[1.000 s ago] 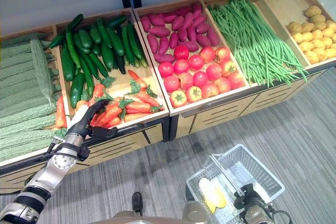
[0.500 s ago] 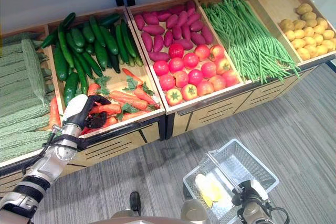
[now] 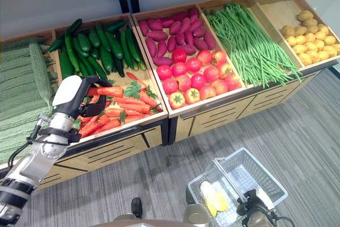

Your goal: Get the vegetables into the basket

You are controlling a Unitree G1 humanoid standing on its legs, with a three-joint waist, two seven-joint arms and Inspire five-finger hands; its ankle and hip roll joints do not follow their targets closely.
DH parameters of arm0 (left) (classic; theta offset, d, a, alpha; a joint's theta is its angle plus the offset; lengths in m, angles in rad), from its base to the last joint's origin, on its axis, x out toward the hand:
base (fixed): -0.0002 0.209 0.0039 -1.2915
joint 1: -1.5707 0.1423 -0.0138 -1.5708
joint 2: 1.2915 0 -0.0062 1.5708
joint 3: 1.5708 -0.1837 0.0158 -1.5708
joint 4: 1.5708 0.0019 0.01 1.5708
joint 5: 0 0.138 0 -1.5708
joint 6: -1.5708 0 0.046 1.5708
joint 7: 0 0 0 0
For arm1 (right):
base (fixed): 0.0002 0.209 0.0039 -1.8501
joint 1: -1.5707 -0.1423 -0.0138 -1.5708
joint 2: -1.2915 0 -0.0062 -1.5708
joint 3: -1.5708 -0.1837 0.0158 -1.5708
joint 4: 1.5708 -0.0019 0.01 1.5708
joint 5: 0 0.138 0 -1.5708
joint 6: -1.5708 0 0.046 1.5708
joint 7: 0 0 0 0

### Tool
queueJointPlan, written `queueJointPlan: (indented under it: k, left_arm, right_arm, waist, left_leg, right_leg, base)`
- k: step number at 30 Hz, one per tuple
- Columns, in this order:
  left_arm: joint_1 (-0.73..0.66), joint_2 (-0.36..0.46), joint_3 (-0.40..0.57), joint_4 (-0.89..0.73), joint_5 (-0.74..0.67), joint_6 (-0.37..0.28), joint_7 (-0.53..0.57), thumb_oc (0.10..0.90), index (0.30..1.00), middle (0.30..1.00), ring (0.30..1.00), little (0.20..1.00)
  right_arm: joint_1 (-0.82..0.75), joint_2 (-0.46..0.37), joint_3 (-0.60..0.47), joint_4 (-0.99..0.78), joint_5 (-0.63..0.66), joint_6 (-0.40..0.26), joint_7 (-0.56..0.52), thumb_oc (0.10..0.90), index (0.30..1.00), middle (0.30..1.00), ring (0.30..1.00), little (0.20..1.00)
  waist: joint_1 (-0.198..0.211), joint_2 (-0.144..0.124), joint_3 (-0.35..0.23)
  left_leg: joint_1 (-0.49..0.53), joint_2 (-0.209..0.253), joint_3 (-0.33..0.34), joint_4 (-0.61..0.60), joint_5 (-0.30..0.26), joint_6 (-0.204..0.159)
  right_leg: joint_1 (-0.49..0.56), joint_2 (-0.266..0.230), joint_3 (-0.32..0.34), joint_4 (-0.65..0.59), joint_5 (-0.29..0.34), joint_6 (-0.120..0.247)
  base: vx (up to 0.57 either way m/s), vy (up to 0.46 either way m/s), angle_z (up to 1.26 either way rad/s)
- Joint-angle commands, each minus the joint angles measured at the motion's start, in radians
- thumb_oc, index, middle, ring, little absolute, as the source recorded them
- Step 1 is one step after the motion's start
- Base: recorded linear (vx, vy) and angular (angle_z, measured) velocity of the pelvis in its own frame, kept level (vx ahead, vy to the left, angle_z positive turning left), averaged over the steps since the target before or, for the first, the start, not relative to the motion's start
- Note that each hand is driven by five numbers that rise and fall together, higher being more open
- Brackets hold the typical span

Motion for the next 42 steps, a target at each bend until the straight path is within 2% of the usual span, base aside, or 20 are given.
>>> queueJointPlan:
  k: [1,3,6,7,9,10,12,15,17,18,19,20,22,23,24,30,37,41,42]
  left_arm:
    - [-0.085,0.090,0.057,-0.096,-0.038,-0.077,0.023,0.400,0.300,0.300,0.300,0.300]
    - [-0.076,0.102,0.056,-0.115,-0.047,-0.082,0.013,0.400,0.300,0.300,0.300,0.300]
    - [-0.115,0.144,0.018,-0.146,-0.047,-0.097,-0.002,0.400,0.300,0.300,0.300,0.300]
    - [-0.136,0.156,-0.004,-0.162,-0.047,-0.103,-0.006,0.400,0.300,0.300,0.300,0.300]
    - [-0.141,0.160,-0.009,-0.165,-0.044,-0.107,-0.006,0.400,0.300,0.300,0.300,0.300]
    - [-0.145,0.163,-0.010,-0.176,-0.045,-0.112,-0.006,0.400,0.300,0.300,0.300,0.300]
    - [-0.146,0.194,0.004,-0.212,-0.050,-0.126,0.000,0.400,0.300,0.300,0.300,0.300]
    - [-0.134,0.209,0.015,-0.218,-0.062,-0.124,-0.003,0.400,0.300,0.300,0.300,0.300]
    - [-0.109,0.217,0.045,-0.224,-0.057,-0.116,-0.011,0.400,0.300,0.300,0.300,0.300]
    - [-0.107,0.217,0.047,-0.225,-0.057,-0.115,-0.011,0.400,0.300,0.300,0.300,0.300]
    - [-0.086,0.222,0.069,-0.230,-0.055,-0.113,-0.019,0.400,0.300,0.300,0.300,0.300]
    - [-0.072,0.223,0.083,-0.238,-0.053,-0.111,-0.023,0.400,0.300,0.300,0.300,0.300]
    - [-0.052,0.217,0.097,-0.239,-0.053,-0.110,-0.030,0.400,0.300,0.300,0.300,0.300]
    - [-0.021,0.211,0.126,-0.238,-0.048,-0.107,-0.028,0.400,0.300,0.300,0.300,0.300]
    - [-0.014,0.204,0.130,-0.235,-0.043,-0.107,-0.032,0.400,0.300,0.300,0.300,0.300]
    - [-0.003,0.163,0.120,-0.250,-0.069,-0.111,-0.038,0.400,0.300,0.300,0.300,0.300]
    - [-0.067,0.085,0.037,-0.239,-0.132,-0.121,-0.040,0.400,0.300,0.300,0.300,0.300]
    - [-0.105,0.044,-0.006,-0.219,-0.138,-0.119,-0.038,0.400,0.300,0.300,0.300,0.300]
    - [-0.102,0.034,-0.005,-0.216,-0.142,-0.118,-0.031,0.400,0.300,0.300,0.300,0.300]
  right_arm:
    - [-0.011,-0.040,0.004,0.003,0.005,-0.008,-0.041,0.400,0.300,0.300,0.300,0.300]
    - [-0.013,-0.038,-0.001,-0.001,0.009,-0.007,-0.040,0.400,0.300,0.300,0.300,0.300]
    - [-0.011,-0.039,-0.008,-0.029,0.017,-0.014,-0.042,0.400,0.300,0.300,0.300,0.300]
    - [-0.001,-0.036,-0.018,-0.026,0.022,-0.012,-0.047,0.400,0.300,0.300,0.300,0.300]
    - [0.005,-0.036,-0.022,-0.029,0.023,-0.014,-0.048,0.400,0.300,0.300,0.300,0.300]
    - [0.005,-0.039,-0.026,-0.034,0.022,-0.013,-0.050,0.400,0.300,0.300,0.300,0.300]
    - [0.002,-0.036,-0.026,-0.044,0.022,-0.012,-0.052,0.400,0.300,0.300,0.300,0.300]
    - [0.006,-0.030,-0.029,-0.034,0.028,-0.010,-0.052,0.400,0.300,0.300,0.300,0.300]
    - [0.017,-0.028,-0.034,-0.043,0.025,-0.014,-0.052,0.400,0.300,0.300,0.300,0.300]
    - [0.017,-0.029,-0.033,-0.043,0.025,-0.013,-0.052,0.400,0.300,0.300,0.300,0.300]
    - [0.015,-0.034,-0.040,-0.040,0.023,-0.012,-0.053,0.400,0.300,0.300,0.300,0.300]
    - [0.015,-0.035,-0.041,-0.043,0.020,-0.012,-0.054,0.400,0.300,0.300,0.300,0.300]
    - [0.013,-0.037,-0.042,-0.038,0.017,-0.008,-0.055,0.400,0.300,0.300,0.300,0.300]
    - [0.013,-0.036,-0.040,-0.045,0.006,-0.004,-0.055,0.400,0.300,0.300,0.300,0.300]
    - [0.018,-0.036,-0.042,-0.042,0.003,-0.003,-0.053,0.400,0.300,0.300,0.300,0.300]
    - [0.042,-0.047,-0.064,-0.019,-0.005,0.010,-0.055,0.400,0.300,0.300,0.300,0.300]
    - [0.061,-0.082,-0.081,-0.040,0.017,0.002,-0.079,0.400,0.300,0.300,0.300,0.300]
    - [0.058,-0.096,-0.086,-0.054,0.043,-0.015,-0.097,0.400,0.300,0.300,0.300,0.300]
    - [0.052,-0.104,-0.079,-0.074,0.041,-0.018,-0.095,0.400,0.300,0.300,0.300,0.300]
  waist:
    - [0.004,-0.073,-0.071]
    - [0.007,-0.075,-0.065]
    - [0.004,-0.088,-0.035]
    - [-0.004,-0.093,-0.033]
    - [-0.011,-0.094,-0.033]
    - [-0.018,-0.097,-0.034]
    - [-0.020,-0.096,-0.031]
    - [0.003,-0.076,-0.024]
    - [0.012,-0.060,-0.023]
    - [0.012,-0.060,-0.023]
    - [0.026,-0.053,-0.028]
    - [0.032,-0.054,-0.031]
    - [0.042,-0.061,-0.039]
    - [0.055,-0.072,-0.043]
    - [0.054,-0.074,-0.048]
    - [0.026,-0.051,-0.054]
    - [-0.017,0.000,-0.038]
    - [-0.033,0.016,-0.029]
    - [-0.029,0.015,-0.024]
  left_leg:
    - [0.031,-0.014,-0.018,0.002,-0.086,0.014]
    - [0.042,-0.025,-0.009,0.004,-0.088,0.025]
    - [-0.009,-0.056,-0.010,0.101,-0.122,0.046]
    - [-0.017,-0.078,-0.003,0.106,-0.129,0.058]
    - [-0.018,-0.087,0.001,0.102,-0.130,0.063]
    - [-0.018,-0.098,0.009,0.096,-0.132,0.067]
    - [-0.042,-0.109,0.050,0.101,-0.125,0.080]
    - [-0.053,-0.082,0.101,0.099,-0.118,0.088]
    - [-0.064,-0.063,0.143,0.069,-0.082,0.087]
    - [-0.063,-0.063,0.143,0.068,-0.081,0.086]
    - [-0.070,-0.055,0.170,0.058,-0.069,0.088]
    - [-0.073,-0.051,0.186,0.055,-0.064,0.088]
    - [-0.075,-0.052,0.211,0.053,-0.062,0.083]
    - [-0.067,-0.053,0.248,0.052,-0.062,0.076]
    - [-0.066,-0.050,0.259,0.057,-0.062,0.073]
    - [-0.056,-0.018,0.274,0.057,-0.036,0.040]
    - [-0.038,0.059,0.281,0.040,0.032,-0.012]
    - [-0.061,0.085,0.246,0.081,0.050,-0.036]
    - [-0.072,0.076,0.191,0.119,0.034,-0.036]
  right_leg:
    - [-0.025,-0.094,0.011,-0.001,0.032,0.100]
    - [-0.027,-0.104,0.026,0.008,0.036,0.106]
    - [-0.055,-0.131,0.052,0.045,0.044,0.113]
    - [-0.066,-0.146,0.067,0.048,0.082,0.126]
    - [-0.075,-0.150,0.075,0.049,0.102,0.132]
    - [-0.089,-0.157,0.090,0.046,0.142,0.140]
    - [-0.139,-0.167,0.105,0.037,0.195,0.142]
    - [-0.139,-0.174,-0.003,0.115,0.116,0.117]
    - [-0.108,-0.160,-0.083,0.221,0.044,0.097]
    - [-0.109,-0.160,-0.082,0.223,0.042,0.097]
    - [-0.091,-0.160,-0.113,0.281,0.007,0.087]
    - [-0.084,-0.165,-0.130,0.304,-0.001,0.086]
    - [-0.059,-0.166,-0.145,0.280,-0.005,0.089]
    - [-0.033,-0.176,-0.195,0.214,0.010,0.098]
    - [-0.025,-0.173,-0.206,0.191,0.001,0.101]
    - [0.008,-0.116,-0.214,0.098,-0.048,0.080]
    - [-0.005,-0.041,-0.184,0.124,-0.104,0.032]
    - [0.004,-0.004,-0.170,0.100,-0.112,0.006]
    - [0.002,0.003,-0.145,0.096,-0.114,-0.001]
  base:
    - [0.02,0.107,-0.04]
    - [0.00,0.134,-0.13]
    - [-0.06,0.147,-0.18]
    - [-0.06,0.186,-0.16]
    - [-0.03,0.120,-0.08]
    - [-0.08,0.148,-0.14]
    - [-0.19,0.160,-0.35]
    - [-0.19,0.077,-0.91]
    - [-0.19,0.078,-0.70]
    - [-0.18,0.084,-0.36]
    - [-0.13,0.040,-0.47]
    - [-0.15,0.031,-0.47]
    - [-0.06,-0.056,-0.58]
    - [-0.02,-0.112,-0.74]
    - [0.00,-0.120,-0.86]
    - [0.02,-0.150,-0.40]
    - [-0.02,-0.216,-0.19]
    - [-0.01,-0.186,-0.04]
    - [0.01,-0.107,-0.12]
